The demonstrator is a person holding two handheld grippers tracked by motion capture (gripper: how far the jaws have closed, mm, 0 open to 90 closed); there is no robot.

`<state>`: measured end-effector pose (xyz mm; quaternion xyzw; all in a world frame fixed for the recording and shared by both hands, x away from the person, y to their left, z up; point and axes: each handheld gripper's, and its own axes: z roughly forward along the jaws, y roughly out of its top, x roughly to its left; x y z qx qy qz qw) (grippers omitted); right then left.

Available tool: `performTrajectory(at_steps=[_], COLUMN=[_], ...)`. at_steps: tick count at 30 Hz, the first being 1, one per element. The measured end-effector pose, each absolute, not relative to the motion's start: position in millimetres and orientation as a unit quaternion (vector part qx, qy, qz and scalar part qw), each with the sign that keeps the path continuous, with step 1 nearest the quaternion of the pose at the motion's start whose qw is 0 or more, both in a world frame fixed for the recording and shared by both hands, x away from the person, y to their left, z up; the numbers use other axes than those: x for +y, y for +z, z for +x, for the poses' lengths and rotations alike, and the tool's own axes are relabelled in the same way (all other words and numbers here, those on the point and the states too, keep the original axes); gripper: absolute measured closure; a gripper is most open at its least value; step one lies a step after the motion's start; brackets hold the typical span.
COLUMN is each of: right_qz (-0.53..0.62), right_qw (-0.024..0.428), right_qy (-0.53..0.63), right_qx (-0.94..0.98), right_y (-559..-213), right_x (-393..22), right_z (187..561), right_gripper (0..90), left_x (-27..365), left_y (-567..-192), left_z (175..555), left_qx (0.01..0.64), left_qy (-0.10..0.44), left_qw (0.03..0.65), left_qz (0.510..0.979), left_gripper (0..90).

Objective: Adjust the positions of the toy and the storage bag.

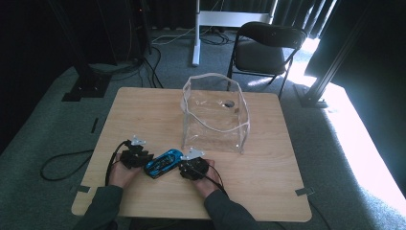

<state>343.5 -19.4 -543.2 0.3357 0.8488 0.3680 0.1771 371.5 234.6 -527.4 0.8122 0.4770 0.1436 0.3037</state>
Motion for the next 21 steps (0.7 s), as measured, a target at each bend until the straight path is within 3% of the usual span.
performTrajectory(at_steps=[4, 13, 21], right_qz=[0.325, 0.302, 0.324], right_qw=[0.160, 0.128, 0.141], right_qy=[0.376, 0.391, 0.386], right_qx=[0.853, 0.860, 0.852], right_y=[-543.8, -544.2, -543.7], right_x=[-19.9, -9.5, 3.9], right_z=[334.4, 334.2, 353.7], right_gripper=[59.3, 75.1, 73.4], left_x=[240.9, 244.8, 247.2], left_y=[-528.1, -530.3, -531.7], left_z=[366.5, 359.5, 350.0], left_qx=[0.483, 0.487, 0.497], left_qy=[0.160, 0.159, 0.160], left_qw=[0.317, 0.317, 0.319], left_qz=[0.800, 0.798, 0.791], left_gripper=[60.4, 64.0, 66.0])
